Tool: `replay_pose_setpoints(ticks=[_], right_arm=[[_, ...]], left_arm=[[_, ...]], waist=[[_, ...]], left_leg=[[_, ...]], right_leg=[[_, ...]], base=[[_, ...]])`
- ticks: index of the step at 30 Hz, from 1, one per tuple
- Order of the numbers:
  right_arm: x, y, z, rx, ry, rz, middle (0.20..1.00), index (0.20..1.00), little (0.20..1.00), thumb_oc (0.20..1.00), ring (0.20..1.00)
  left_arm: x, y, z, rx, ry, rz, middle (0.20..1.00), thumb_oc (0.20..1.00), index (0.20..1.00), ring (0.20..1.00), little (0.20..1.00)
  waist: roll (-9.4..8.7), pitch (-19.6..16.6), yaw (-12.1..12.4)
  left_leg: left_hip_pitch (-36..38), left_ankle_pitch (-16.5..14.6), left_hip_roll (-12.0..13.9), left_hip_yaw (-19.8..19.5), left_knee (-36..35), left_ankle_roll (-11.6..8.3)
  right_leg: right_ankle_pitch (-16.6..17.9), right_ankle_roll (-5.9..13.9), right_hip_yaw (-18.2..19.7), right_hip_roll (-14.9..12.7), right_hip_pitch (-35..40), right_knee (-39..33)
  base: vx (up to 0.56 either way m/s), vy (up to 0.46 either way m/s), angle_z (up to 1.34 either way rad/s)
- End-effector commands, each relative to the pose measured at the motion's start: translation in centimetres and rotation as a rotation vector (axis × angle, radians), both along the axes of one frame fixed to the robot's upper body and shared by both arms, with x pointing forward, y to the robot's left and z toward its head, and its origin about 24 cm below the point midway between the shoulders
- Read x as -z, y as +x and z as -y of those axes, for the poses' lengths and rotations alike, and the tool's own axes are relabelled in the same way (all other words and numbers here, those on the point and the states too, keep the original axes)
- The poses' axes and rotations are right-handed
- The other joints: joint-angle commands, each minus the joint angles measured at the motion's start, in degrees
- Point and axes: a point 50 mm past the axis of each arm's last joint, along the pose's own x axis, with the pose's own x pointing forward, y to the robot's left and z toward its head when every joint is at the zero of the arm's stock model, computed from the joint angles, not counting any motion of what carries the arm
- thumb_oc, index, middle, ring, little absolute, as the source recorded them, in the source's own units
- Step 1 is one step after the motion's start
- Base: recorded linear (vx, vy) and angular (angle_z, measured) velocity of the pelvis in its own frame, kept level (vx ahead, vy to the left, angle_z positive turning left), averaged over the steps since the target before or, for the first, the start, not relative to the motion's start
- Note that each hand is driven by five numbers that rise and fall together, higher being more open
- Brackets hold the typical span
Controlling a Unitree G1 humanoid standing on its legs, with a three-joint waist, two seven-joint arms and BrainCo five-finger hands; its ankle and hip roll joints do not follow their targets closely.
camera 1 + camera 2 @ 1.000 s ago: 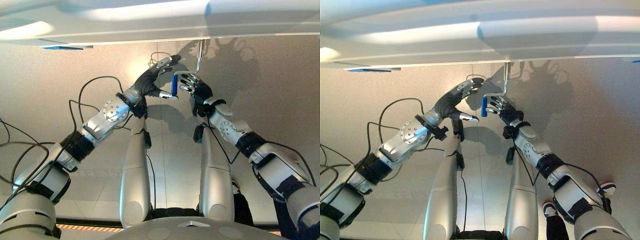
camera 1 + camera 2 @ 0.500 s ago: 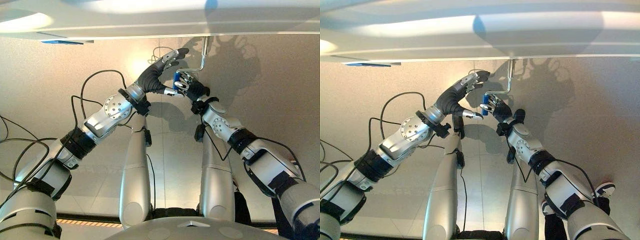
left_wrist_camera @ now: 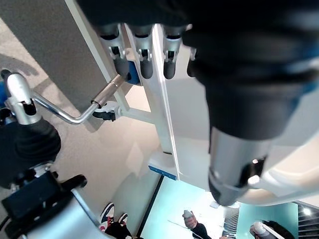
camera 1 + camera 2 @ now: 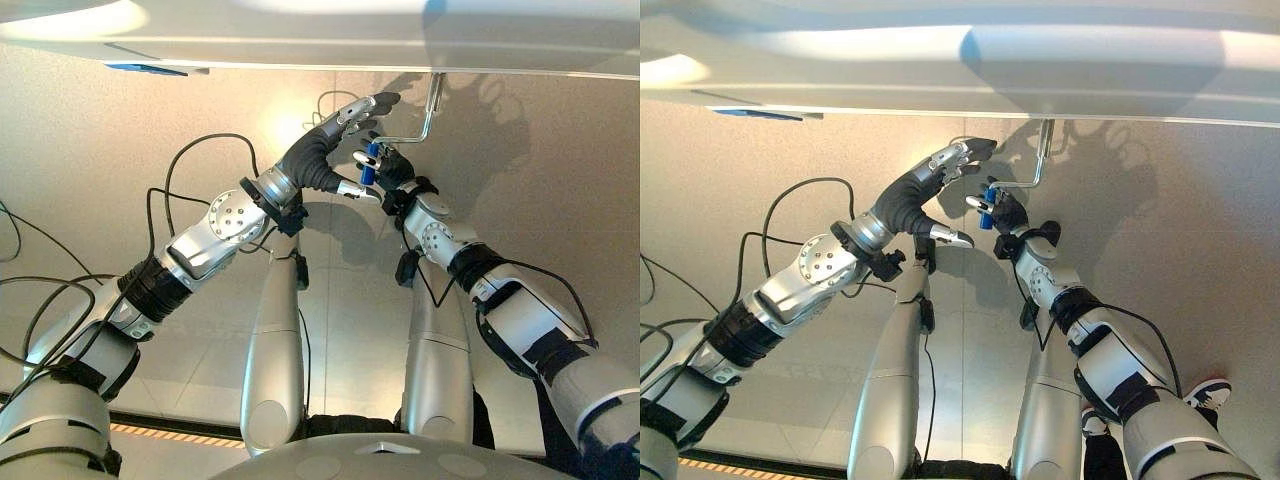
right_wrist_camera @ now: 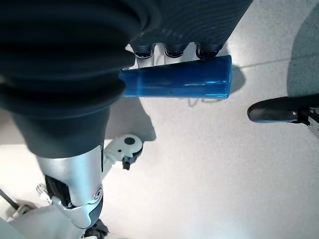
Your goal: Raise the hospital bed
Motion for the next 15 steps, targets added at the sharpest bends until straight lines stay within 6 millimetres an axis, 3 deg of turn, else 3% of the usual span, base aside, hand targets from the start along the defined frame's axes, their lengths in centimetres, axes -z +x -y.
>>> replay_pose_setpoints(ticks=[1, 2, 15], right_arm=[[-0.86, -0.26, -2.51, -0.096, -0.008, 0.038, 0.548, 0.548, 0.548, 0.548, 0.548], [-0.84, -0.21, -2.54, -0.093, -0.013, 0.036, 0.200, 0.200, 0.200, 0.200, 0.200], [-0.19, -0.34, -2.72, -0.100, -0.027, 0.017, 0.200, 0.200, 0.200, 0.200, 0.200]], left_arm=[[-1.87, -3.06, 0.96, 0.160, -0.094, 0.080, 1.000, 1.000, 1.000, 1.000, 1.000], [-1.89, -3.09, 0.96, 0.161, -0.097, 0.079, 1.000, 1.000, 1.000, 1.000, 1.000], [-1.70, -3.03, 0.75, 0.159, -0.080, 0.068, 1.000, 1.000, 1.000, 1.000, 1.000]], waist=[[2.33, -1.3, 0.4], [2.39, -1.3, 0.4], [2.49, -1.3, 0.4]], left_leg=[[-2.1, -3.6, -1.6, 1.2, 4.6, 2.62], [-2.1, -3.7, -1.7, 1.2, 4.6, 2.68], [-2.0, -3.6, -1.7, 1.3, 4.5, 2.67]], right_leg=[[-0.1, 5.25, 1.6, -0.8, 3.1, -3.0], [-0.1, 5.24, 1.6, -0.8, 3.2, -3.0], [-0.1, 5.24, 1.6, -0.7, 3.1, -3.2]], base=[[0.00, 0.000, 0.00], [0.00, 0.000, 0.00], [0.00, 0.000, 0.00]])
